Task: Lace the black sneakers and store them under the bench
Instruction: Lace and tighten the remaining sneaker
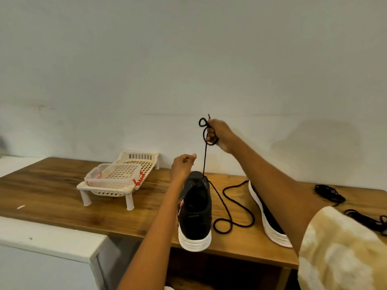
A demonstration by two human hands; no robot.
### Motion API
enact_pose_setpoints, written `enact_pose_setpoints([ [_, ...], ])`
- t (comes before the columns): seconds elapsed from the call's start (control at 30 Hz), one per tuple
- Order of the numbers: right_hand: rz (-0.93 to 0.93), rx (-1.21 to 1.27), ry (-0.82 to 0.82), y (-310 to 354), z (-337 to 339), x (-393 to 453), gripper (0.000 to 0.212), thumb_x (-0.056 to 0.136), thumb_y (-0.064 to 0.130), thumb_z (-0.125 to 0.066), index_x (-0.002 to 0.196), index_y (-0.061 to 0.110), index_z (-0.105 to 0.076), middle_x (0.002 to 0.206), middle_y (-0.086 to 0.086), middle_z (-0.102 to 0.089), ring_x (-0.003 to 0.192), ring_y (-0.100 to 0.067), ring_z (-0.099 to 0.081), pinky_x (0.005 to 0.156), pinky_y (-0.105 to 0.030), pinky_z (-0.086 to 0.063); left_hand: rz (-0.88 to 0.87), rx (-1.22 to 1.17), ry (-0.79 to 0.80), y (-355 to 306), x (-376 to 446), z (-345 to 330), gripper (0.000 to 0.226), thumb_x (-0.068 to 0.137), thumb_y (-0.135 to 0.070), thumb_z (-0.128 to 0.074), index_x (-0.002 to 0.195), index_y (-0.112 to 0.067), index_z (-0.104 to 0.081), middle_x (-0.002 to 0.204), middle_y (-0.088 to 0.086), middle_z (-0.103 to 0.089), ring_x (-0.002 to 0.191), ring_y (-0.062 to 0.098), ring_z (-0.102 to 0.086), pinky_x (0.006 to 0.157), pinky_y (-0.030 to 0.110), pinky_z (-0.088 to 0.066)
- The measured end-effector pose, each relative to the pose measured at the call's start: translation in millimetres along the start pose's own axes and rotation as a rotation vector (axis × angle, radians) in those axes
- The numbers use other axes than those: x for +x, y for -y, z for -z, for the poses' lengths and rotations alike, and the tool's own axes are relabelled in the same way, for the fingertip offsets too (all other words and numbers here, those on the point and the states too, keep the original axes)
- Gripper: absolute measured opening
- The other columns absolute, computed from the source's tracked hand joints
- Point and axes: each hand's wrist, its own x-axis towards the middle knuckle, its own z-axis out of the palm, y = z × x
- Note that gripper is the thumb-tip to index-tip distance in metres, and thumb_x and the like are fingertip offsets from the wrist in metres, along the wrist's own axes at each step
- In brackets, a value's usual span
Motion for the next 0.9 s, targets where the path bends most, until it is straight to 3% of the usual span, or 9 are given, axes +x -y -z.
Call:
enact_pose_setpoints([
  [0.1,0.146,0.114,-0.153,34,6,8,0.026,0.097,0.01,-0.034,0.072,0.016,-0.04,0.058,0.001,-0.029,0.039,-0.007,-0.027,0.044,-0.023,-0.03,0.037,0.342,0.215,9,-3,-4,0.03,0.088,-0.041,-0.06,0.104,-0.016,-0.06,0.104,0.0,-0.059,0.101,0.02,-0.056,0.089,0.036,-0.048],
  [0.17,0.227,0.174,-0.232,52,13,7,0.026,0.097,0.012,-0.036,0.072,0.016,-0.041,0.056,0.001,-0.031,0.038,-0.007,-0.027,0.043,-0.022,-0.031,0.071,0.42,0.31,10,-6,-6,0.032,0.088,-0.038,-0.061,0.104,-0.011,-0.06,0.101,0.004,-0.06,0.098,0.021,-0.057,0.088,0.037,-0.05],
  [0.3,0.204,-0.176,-0.341,42,31,13,0.028,0.094,0.019,-0.038,0.066,0.018,-0.042,0.057,0.0,-0.034,0.046,-0.013,-0.029,0.046,-0.024,-0.026,0.101,0.481,0.317,7,-10,-2,0.025,0.088,-0.026,-0.056,0.107,-0.011,-0.061,0.109,0.008,-0.061,0.101,0.022,-0.056,0.092,0.038,-0.049],
  [0.43,0.004,-0.637,-0.257,-22,45,12,0.032,0.095,0.025,-0.042,0.065,0.014,-0.042,0.062,-0.004,-0.042,0.053,-0.018,-0.036,0.052,-0.026,-0.027,0.097,0.577,0.388,5,-11,0,0.025,0.085,-0.017,-0.05,0.105,-0.018,-0.066,0.112,0.008,-0.063,0.104,0.024,-0.056,0.094,0.038,-0.047],
  [0.53,-0.146,-0.868,-0.112,-71,51,7,0.034,0.096,0.023,-0.042,0.064,0.014,-0.038,0.062,-0.004,-0.039,0.053,-0.016,-0.034,0.052,-0.027,-0.026,0.094,0.682,0.403,6,-11,-1,0.024,0.087,-0.017,-0.047,0.103,-0.011,-0.064,0.112,0.013,-0.062,0.104,0.027,-0.057,0.091,0.037,-0.048],
  [0.63,-0.3,-1.21,0.049,-100,51,5,0.032,0.096,0.026,-0.044,0.074,0.007,-0.056,0.076,-0.006,-0.049,0.07,-0.019,-0.047,0.066,-0.031,-0.037,0.12,0.72,0.386,5,-8,1,0.027,0.088,-0.018,-0.049,0.112,-0.006,-0.055,0.112,0.015,-0.059,0.103,0.028,-0.057,0.08,0.034,-0.048],
  [0.73,-0.192,-1.547,-0.086,-103,46,1,0.038,0.097,0.039,-0.043,0.115,0.014,-0.064,0.122,-0.008,-0.05,0.122,-0.03,-0.039,0.098,-0.044,-0.033,0.184,0.612,0.326,-2,-3,11,0.026,0.088,-0.021,-0.056,0.106,-0.005,-0.046,0.101,0.013,-0.055,0.084,0.021,-0.054,0.061,0.025,-0.045],
  [0.8,0.007,-1.592,-0.19,-96,36,-2,0.037,0.098,0.04,-0.042,0.116,0.017,-0.065,0.126,-0.006,-0.052,0.125,-0.029,-0.038,0.098,-0.043,-0.031,0.273,0.408,0.278,-4,0,23,0.015,0.088,-0.017,-0.056,0.092,-0.004,-0.049,0.089,0.011,-0.055,0.075,0.019,-0.054,0.056,0.025,-0.047],
  [0.9,0.129,-1.173,-0.084,-84,14,3,0.022,0.094,0.026,-0.055,0.1,0.013,-0.072,0.106,-0.005,-0.069,0.109,-0.025,-0.057,0.09,-0.035,-0.04,0.407,0.075,0.256,1,-4,42,0.013,0.089,-0.004,-0.051,0.077,-0.005,-0.049,0.078,0.01,-0.052,0.069,0.019,-0.053,0.056,0.027,-0.047],
])
